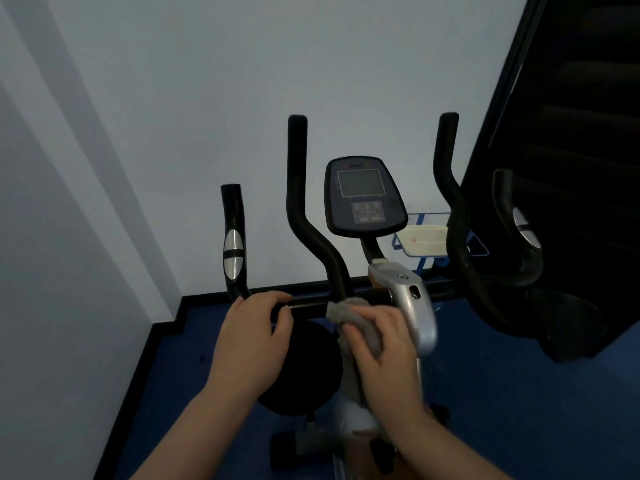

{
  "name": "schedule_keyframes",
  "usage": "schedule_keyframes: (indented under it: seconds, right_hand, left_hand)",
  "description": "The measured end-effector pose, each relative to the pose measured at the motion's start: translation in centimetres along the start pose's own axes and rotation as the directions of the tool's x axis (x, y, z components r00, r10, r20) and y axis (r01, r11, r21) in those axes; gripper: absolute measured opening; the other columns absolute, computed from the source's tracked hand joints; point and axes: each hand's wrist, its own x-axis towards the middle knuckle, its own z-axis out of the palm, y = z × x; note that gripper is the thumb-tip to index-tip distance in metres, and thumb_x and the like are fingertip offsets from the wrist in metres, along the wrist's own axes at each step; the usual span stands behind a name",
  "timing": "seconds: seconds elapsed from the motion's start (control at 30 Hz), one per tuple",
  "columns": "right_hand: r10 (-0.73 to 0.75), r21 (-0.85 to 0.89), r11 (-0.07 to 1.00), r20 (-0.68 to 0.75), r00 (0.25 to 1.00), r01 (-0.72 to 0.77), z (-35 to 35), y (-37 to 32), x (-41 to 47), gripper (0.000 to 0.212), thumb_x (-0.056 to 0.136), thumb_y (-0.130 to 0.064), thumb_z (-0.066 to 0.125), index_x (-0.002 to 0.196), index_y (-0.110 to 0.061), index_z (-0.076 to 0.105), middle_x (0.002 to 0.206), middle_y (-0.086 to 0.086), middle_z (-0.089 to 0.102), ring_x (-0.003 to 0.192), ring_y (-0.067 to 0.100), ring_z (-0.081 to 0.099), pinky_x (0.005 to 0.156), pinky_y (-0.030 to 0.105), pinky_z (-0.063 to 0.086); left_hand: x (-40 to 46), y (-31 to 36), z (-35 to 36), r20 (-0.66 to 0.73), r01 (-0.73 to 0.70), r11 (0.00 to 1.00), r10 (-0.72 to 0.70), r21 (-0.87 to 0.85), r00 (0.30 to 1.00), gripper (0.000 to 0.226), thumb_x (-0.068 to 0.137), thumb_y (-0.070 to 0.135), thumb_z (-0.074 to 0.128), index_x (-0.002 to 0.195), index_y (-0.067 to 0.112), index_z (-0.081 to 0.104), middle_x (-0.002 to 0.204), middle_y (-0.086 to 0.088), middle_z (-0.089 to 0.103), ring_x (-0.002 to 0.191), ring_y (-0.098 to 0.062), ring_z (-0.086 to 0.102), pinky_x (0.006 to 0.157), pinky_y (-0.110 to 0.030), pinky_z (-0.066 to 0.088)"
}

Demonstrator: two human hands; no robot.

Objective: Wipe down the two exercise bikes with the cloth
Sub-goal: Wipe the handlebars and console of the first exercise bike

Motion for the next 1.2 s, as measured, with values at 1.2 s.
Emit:
schedule_keyframes:
  seconds: [1.2]
  right_hand:
    - [-0.118,-0.565,0.820,-0.022,0.993,0.085,-7.4,0.0,4.5,0.031,0.081,-0.012,0.075,0.111,-0.020,0.072,0.109,-0.007,0.068,0.100,0.016,0.055,0.082,0.035,0.048]
  left_hand:
    - [0.2,3.6,0.9,0.140,-0.281,0.853,0.244,0.439,0.960,0.025,0.093,0.023,0.052,0.114,0.022,0.064,0.111,0.007,0.066,0.104,-0.015,0.061,0.109,-0.041,0.034]
